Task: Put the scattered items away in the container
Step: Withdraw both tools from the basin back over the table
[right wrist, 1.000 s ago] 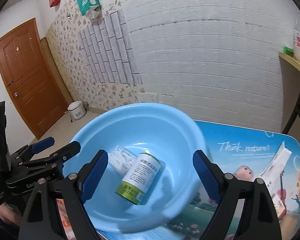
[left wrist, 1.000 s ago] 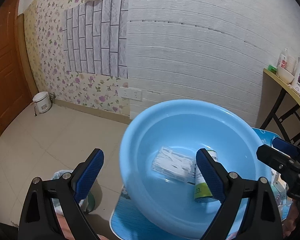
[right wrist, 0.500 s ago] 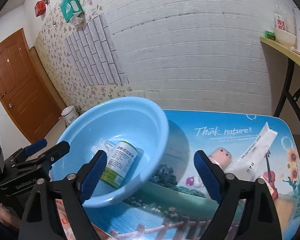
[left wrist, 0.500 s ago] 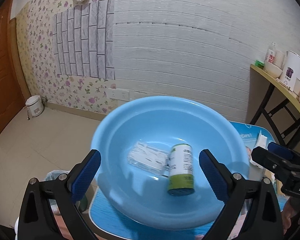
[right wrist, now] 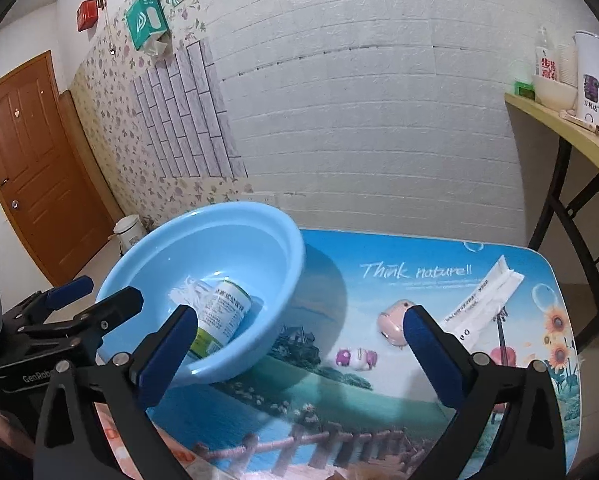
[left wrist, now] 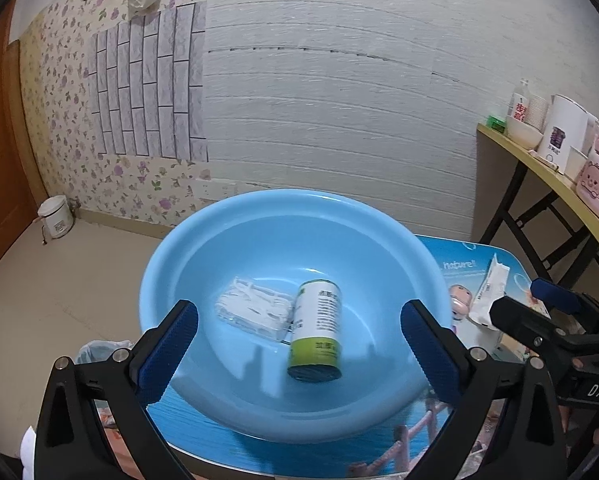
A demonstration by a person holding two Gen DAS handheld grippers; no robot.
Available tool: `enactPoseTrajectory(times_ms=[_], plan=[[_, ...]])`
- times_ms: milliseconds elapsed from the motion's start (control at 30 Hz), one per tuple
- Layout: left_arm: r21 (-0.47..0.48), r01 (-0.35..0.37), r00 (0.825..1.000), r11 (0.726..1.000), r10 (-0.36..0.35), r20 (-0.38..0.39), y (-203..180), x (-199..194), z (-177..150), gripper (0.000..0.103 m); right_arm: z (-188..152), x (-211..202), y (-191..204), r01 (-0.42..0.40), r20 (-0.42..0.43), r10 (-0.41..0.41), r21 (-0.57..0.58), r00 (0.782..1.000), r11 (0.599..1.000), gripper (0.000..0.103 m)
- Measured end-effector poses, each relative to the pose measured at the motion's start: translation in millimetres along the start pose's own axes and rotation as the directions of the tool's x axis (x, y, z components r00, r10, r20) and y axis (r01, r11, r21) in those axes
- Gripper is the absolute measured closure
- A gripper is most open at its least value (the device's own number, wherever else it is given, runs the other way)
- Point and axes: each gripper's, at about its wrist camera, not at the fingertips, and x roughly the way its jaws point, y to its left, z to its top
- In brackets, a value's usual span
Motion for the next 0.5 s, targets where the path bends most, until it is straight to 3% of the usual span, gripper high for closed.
enactPoseTrajectory(times_ms=[233, 500], plan=[[0.019, 0.027, 1.0, 0.999, -0.027, 0.004, -15.3, -3.4, -0.1, 0.001, -0.3, -10.4, -10.8, 0.009, 0.003, -0.009, 0.004, 1.0, 1.0, 0.0], [0.034, 0.046, 0.999, 0.998, -0.046, 0.004, -30.8, -6.2, -1.1, 0.0, -5.6, -13.1, -19.7, 0.08, -0.014, -0.08, -0.018, 0.997, 0.997, 0.0]])
